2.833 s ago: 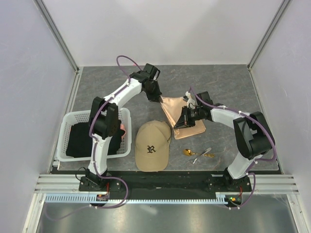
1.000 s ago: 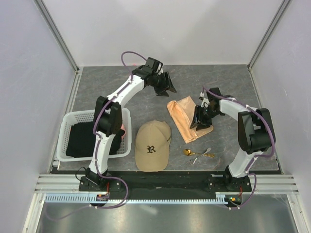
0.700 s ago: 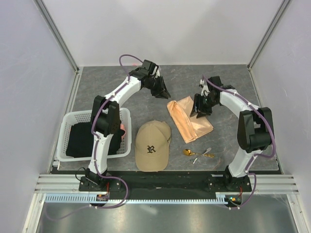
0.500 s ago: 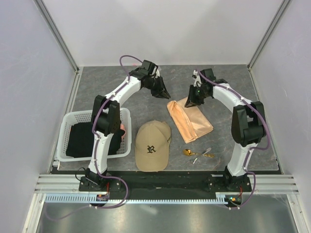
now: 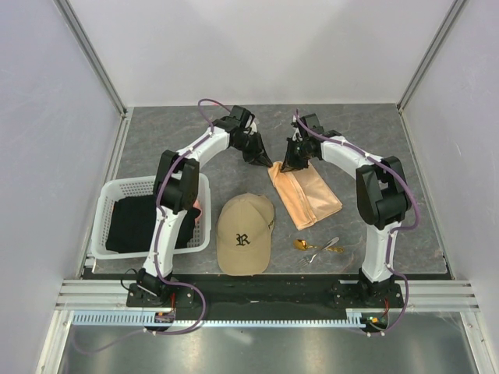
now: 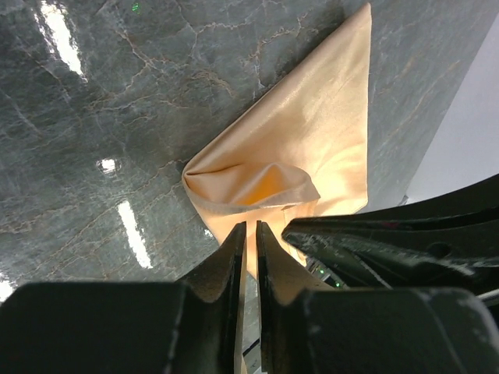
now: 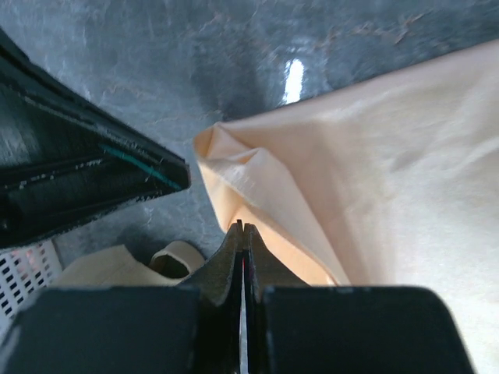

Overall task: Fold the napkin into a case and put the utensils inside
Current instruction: Fold the lower triangle-folded napkin at the center of the board, then smooth out the 2/3-rectangle-folded napkin at the center of the board.

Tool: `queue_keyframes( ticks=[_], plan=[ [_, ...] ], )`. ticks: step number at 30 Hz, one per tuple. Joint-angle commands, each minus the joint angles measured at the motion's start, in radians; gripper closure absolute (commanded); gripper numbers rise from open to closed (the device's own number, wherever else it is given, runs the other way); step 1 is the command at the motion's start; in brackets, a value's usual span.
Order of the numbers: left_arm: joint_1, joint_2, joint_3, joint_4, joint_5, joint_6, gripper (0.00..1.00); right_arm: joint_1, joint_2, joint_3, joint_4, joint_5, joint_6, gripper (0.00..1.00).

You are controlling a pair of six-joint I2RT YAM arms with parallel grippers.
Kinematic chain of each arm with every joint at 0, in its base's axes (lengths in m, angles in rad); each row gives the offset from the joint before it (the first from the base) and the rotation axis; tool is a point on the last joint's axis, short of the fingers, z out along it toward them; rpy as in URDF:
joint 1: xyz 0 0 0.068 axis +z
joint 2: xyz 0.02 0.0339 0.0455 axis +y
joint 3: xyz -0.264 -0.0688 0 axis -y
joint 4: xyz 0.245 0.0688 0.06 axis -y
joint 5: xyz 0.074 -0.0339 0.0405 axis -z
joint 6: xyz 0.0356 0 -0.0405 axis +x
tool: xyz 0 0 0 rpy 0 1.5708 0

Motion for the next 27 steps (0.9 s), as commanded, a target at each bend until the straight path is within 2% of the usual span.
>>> queue_keyframes(
  ticks=[1, 9, 20, 27],
  plan=[
    [-0.005, 0.001, 0.048, 0.017, 0.04, 0.031, 0.85, -0.005, -0.016, 0.021, 0.043, 0.068, 0.012, 1.0],
    [-0.02, 0.033, 0.063, 0.017, 0.053, 0.025, 0.85, -0.005, 0.0, 0.015, 0.064, 0.078, 0.029, 1.0],
    [-0.075, 0.078, 0.114, 0.019, 0.071, 0.0, 0.85, -0.016, 0.03, 0.018, 0.11, 0.171, 0.0, 1.0],
    [-0.101, 0.121, 0.174, 0.02, 0.074, -0.018, 0.86, -0.058, 0.07, 0.016, 0.182, 0.144, -0.037, 1.0]
  ],
)
